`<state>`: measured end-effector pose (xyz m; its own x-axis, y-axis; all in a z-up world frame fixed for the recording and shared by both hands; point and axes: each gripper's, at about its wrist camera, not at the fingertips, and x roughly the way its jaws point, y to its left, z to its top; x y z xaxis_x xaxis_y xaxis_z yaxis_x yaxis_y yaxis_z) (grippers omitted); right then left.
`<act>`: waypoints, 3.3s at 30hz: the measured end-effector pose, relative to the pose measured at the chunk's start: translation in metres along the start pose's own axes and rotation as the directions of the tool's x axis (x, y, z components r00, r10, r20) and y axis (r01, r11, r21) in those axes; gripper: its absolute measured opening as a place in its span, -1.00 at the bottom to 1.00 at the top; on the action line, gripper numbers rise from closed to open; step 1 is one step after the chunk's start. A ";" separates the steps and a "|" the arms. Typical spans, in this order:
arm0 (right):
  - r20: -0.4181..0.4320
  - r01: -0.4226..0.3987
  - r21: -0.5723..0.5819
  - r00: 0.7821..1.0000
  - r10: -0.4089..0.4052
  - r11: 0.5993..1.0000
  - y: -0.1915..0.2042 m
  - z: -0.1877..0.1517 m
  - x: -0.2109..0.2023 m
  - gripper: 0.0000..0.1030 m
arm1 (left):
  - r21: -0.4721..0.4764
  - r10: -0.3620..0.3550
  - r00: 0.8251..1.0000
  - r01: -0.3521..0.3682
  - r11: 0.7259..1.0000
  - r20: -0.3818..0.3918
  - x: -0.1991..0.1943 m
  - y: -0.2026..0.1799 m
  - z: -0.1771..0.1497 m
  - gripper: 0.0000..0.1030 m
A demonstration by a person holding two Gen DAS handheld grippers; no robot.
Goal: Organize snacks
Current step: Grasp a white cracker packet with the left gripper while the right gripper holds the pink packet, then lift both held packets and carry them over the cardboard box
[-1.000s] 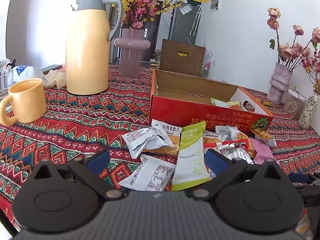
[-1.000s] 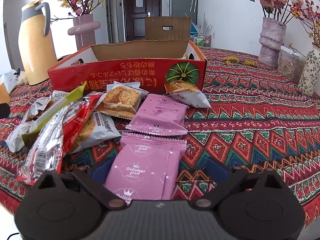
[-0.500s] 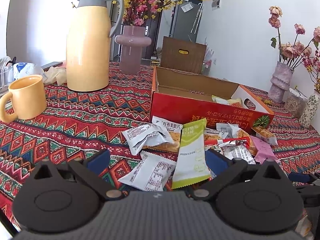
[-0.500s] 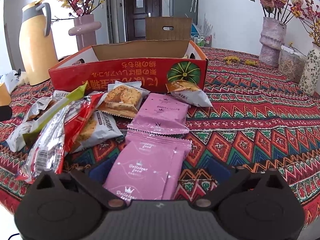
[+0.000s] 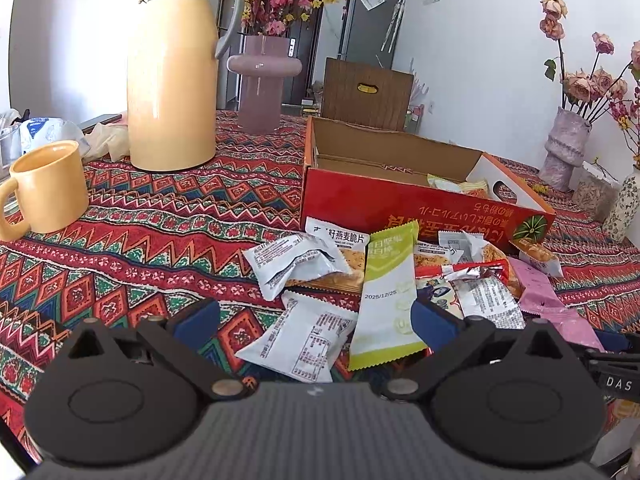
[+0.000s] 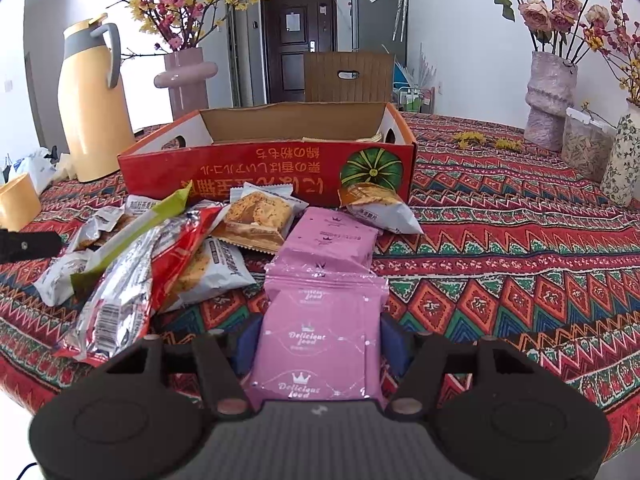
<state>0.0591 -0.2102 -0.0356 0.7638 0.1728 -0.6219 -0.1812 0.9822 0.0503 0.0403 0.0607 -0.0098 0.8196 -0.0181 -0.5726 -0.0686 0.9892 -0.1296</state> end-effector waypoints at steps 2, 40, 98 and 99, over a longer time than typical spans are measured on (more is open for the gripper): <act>0.017 0.005 0.007 1.000 -0.005 1.000 -0.003 0.002 -0.002 0.18 | 0.014 0.008 1.000 -0.008 1.000 -0.017 0.005 -0.001 0.000 1.00; 0.018 0.005 0.066 1.000 -0.007 0.998 -0.019 0.000 0.005 0.19 | 0.141 -0.003 0.994 0.019 0.990 -0.109 0.034 -0.001 -0.008 -0.16; 0.261 -0.029 0.022 0.965 0.022 0.999 -0.018 0.103 0.027 0.19 | 0.174 -0.060 0.989 0.037 0.984 0.133 0.034 -0.067 0.089 -0.21; 0.264 -0.028 0.019 0.964 0.022 0.999 -0.018 0.107 0.030 0.19 | 0.171 -0.059 0.989 0.036 0.985 0.134 0.037 -0.068 0.092 -0.21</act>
<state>0.1514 -0.2148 0.0284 0.8960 0.2079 -0.3923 -0.1906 0.9782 0.0829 0.1277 0.0061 0.0527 0.8910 -0.0572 -0.4504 0.0590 0.9982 -0.0100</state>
